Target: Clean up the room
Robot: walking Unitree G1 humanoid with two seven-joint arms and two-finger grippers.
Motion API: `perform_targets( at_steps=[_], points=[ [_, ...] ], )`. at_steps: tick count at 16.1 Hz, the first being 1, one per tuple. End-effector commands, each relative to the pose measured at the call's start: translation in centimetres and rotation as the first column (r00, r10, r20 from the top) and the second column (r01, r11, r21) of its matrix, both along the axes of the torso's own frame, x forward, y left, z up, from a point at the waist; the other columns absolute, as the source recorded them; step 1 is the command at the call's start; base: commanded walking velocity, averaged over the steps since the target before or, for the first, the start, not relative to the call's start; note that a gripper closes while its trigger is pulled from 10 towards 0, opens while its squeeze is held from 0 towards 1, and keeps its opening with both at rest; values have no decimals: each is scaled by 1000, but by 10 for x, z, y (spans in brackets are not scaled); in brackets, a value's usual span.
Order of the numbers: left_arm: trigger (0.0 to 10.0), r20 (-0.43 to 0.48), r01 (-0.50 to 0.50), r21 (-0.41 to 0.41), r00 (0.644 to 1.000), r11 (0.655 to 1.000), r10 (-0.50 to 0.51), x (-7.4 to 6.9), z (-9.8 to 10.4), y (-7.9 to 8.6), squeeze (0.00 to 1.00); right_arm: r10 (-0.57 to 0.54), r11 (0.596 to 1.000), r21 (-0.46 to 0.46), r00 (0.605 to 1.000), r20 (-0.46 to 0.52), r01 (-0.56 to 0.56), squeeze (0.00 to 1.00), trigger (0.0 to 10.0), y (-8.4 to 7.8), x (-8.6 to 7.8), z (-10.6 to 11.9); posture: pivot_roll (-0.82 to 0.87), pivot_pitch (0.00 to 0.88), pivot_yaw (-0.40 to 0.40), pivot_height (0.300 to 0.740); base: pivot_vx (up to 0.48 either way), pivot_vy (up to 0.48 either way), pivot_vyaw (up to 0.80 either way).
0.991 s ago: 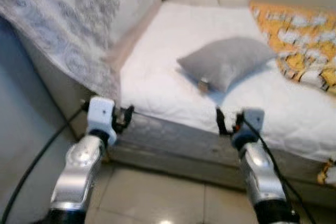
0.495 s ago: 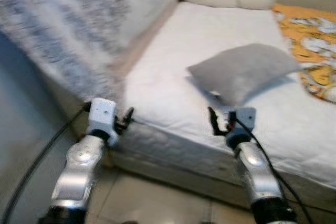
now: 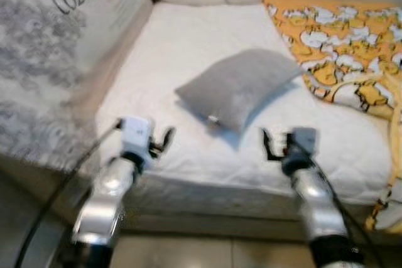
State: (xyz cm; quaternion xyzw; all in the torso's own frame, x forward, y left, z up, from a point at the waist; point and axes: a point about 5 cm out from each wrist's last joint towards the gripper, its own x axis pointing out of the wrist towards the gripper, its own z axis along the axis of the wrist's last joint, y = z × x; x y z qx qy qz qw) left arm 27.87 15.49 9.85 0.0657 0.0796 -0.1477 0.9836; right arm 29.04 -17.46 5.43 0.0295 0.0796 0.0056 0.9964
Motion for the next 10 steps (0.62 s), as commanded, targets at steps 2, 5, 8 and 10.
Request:
perform_targets(
  at_steps=[2, 5, 8, 10],
  points=[
    [10000, -6, -43, 24, 999, 999, 43, 0, -1, 14, 0, 27, 1000, 5, 1000, 11, -27, 0, 10000, 12, 3, 3, -32, 0, -11, 740, 341, 0, 0],
    [10000, -6, -54, 17, 999, 998, 54, 0, -1, 15, 0, 31, 1000, -6, 999, 15, -31, 0, 10000, 12, 4, 3, -34, 0, -8, 740, 341, 0, 0],
    [10000, -4, -56, 14, 998, 998, 56, 2, 0, 15, 0, 33, 999, -4, 999, 19, -33, 0, 10000, 12, 6, 5, -36, 0, -6, 740, 341, 0, 0],
    [10000, -4, -54, 13, 999, 998, 54, 3, 0, 15, 0, 31, 1000, -6, 999, 18, -31, 0, 10000, 12, 6, 5, -35, 0, -8, 740, 339, 0, 0]
  ],
)
